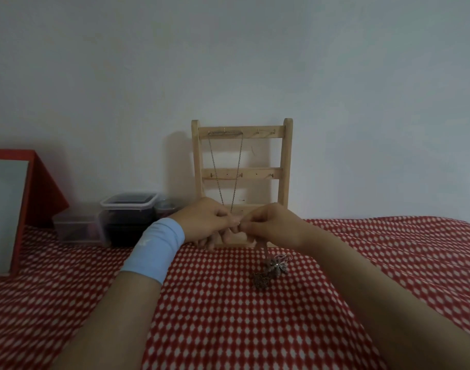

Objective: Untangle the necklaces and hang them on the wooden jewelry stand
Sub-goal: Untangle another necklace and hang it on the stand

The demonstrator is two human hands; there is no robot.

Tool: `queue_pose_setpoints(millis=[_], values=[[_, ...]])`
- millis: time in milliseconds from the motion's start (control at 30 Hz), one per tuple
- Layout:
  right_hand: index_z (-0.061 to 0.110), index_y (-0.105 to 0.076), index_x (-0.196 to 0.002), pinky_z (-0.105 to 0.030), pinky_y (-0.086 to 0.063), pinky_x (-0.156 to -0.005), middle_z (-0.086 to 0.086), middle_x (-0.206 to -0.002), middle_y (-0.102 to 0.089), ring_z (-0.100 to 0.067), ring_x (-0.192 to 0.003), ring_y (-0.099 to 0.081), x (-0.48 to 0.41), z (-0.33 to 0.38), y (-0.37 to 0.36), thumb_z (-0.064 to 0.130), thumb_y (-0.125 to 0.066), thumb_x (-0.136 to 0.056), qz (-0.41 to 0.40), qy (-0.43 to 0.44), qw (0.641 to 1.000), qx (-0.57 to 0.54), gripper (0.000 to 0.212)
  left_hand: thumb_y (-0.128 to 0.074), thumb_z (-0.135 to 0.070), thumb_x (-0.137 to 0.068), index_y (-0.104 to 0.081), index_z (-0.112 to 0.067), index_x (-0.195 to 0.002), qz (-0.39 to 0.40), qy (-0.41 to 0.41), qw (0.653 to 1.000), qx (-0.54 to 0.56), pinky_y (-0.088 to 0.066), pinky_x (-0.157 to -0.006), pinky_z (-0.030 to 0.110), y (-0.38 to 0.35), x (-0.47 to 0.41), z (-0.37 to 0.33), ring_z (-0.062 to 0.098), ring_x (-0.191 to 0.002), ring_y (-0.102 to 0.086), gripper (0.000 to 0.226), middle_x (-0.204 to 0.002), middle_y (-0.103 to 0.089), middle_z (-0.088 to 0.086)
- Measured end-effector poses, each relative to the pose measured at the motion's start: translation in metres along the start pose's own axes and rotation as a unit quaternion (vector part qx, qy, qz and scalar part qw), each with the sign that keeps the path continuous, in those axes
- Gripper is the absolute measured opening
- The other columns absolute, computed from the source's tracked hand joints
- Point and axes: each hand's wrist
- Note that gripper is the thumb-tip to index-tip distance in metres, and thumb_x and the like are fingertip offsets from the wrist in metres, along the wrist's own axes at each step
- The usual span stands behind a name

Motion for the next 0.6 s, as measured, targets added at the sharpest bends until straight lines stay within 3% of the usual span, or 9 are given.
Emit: queue_pose_setpoints(millis=[67, 200, 267, 333, 400, 467, 500, 567, 600], values=[[0.021, -0.080, -0.095, -0.011, -0.047, -0.056, 0.006, -0.076, -0.068, 0.002, -0.054, -0.056, -0.004, -0.009, 0.002, 0.026, -0.063, -0.100, -0.070, -0.003, 0.996, 0.056, 0.018, -0.062, -0.029, -0.094, -0.074, -0.010, -0.087, -0.003, 0.016, 1.000, -0.015, -0.042, -0.038, 0.020, 0.007, 0.002, 0.002, 0.014, -0.040, -0.055, 0.024, -0.066, -0.073, 0.000], [0.016, -0.082, -0.095, -0.004, -0.041, -0.053, 0.014, -0.075, -0.070, 0.013, -0.052, -0.055, -0.009, -0.020, 0.003, 0.025, -0.067, -0.097, -0.139, -0.018, 0.990, 0.023, 0.018, -0.059, -0.023, -0.095, -0.070, -0.013, -0.087, 0.000, 0.053, 0.998, -0.022, -0.043, -0.039, 0.021, 0.017, 0.008, 0.008, 0.016, -0.042, -0.055, 0.018, -0.062, -0.069, -0.002], [0.013, -0.081, -0.094, -0.009, -0.043, -0.053, 0.015, -0.066, -0.069, 0.008, -0.049, -0.056, -0.009, -0.021, 0.002, 0.024, -0.064, -0.099, -0.144, -0.028, 0.989, 0.020, 0.021, -0.058, -0.024, -0.095, -0.069, -0.011, -0.083, -0.019, 0.065, 0.997, -0.028, -0.044, -0.041, 0.021, 0.019, 0.009, 0.010, 0.014, -0.042, -0.055, 0.022, -0.063, -0.068, 0.000], [0.010, -0.077, -0.089, -0.022, -0.053, -0.062, 0.008, -0.069, -0.071, -0.003, -0.059, -0.062, -0.009, -0.019, 0.002, 0.022, -0.058, -0.102, -0.153, -0.038, 0.988, 0.000, 0.026, -0.058, -0.031, -0.095, -0.066, -0.011, -0.074, -0.049, 0.064, 0.997, -0.017, -0.044, -0.042, 0.022, 0.020, 0.008, 0.013, 0.014, -0.043, -0.055, 0.031, -0.059, -0.065, 0.000], [0.006, -0.073, -0.086, -0.036, -0.057, -0.074, -0.003, -0.070, -0.072, -0.014, -0.068, -0.066, -0.009, -0.016, 0.003, 0.020, -0.054, -0.104, -0.170, -0.039, 0.983, -0.052, 0.030, -0.058, -0.033, -0.095, -0.063, -0.012, -0.067, -0.076, 0.045, 0.993, 0.084, -0.048, -0.050, 0.025, 0.019, 0.008, 0.013, 0.018, -0.052, -0.058, 0.036, -0.059, -0.064, 0.004], [0.006, -0.071, -0.088, -0.034, -0.059, -0.072, -0.003, -0.060, -0.062, -0.014, -0.059, -0.061, -0.007, -0.012, 0.004, 0.019, -0.052, -0.105, -0.175, -0.042, 0.976, -0.122, 0.028, -0.058, -0.029, -0.096, -0.059, -0.013, -0.063, -0.097, 0.018, 0.960, 0.262, -0.056, -0.062, 0.032, 0.018, 0.007, 0.011, 0.022, -0.066, -0.064, 0.037, -0.071, -0.066, 0.010], [0.007, -0.069, -0.088, -0.032, -0.059, -0.065, 0.000, -0.055, -0.053, -0.012, -0.050, -0.054, -0.006, -0.009, 0.005, 0.019, -0.051, -0.105, -0.172, -0.042, 0.972, -0.155, 0.027, -0.055, -0.025, -0.097, -0.056, -0.012, -0.062, -0.099, 0.006, 0.928, 0.359, -0.059, -0.065, 0.033, 0.017, 0.007, 0.010, 0.023, -0.071, -0.067, 0.038, -0.075, -0.068, 0.010], [0.010, -0.063, -0.082, -0.031, -0.052, -0.049, 0.006, -0.050, -0.038, -0.011, -0.042, -0.038, -0.004, -0.006, 0.006, 0.019, -0.050, -0.105, -0.161, -0.045, 0.965, -0.202, 0.028, -0.051, -0.023, -0.099, -0.049, -0.013, -0.061, -0.083, -0.008, 0.855, 0.511, -0.061, -0.061, 0.033, 0.014, 0.004, 0.009, 0.024, -0.071, -0.070, 0.039, -0.071, -0.069, 0.007], [0.013, -0.057, -0.075, -0.029, -0.043, -0.044, 0.006, -0.050, -0.034, -0.011, -0.041, -0.033, -0.004, -0.005, 0.006, 0.019, -0.048, -0.105, -0.157, -0.050, 0.962, -0.218, 0.032, -0.050, -0.025, -0.099, -0.046, -0.015, -0.061, -0.071, -0.006, 0.830, 0.554, -0.059, -0.054, 0.030, 0.013, 0.004, 0.010, 0.021, -0.062, -0.067, 0.039, -0.063, -0.063, 0.003]])
Point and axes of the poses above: each hand's wrist, its own x-axis away from the middle knuckle, its own y-axis out of the back of the hand, z = x × y
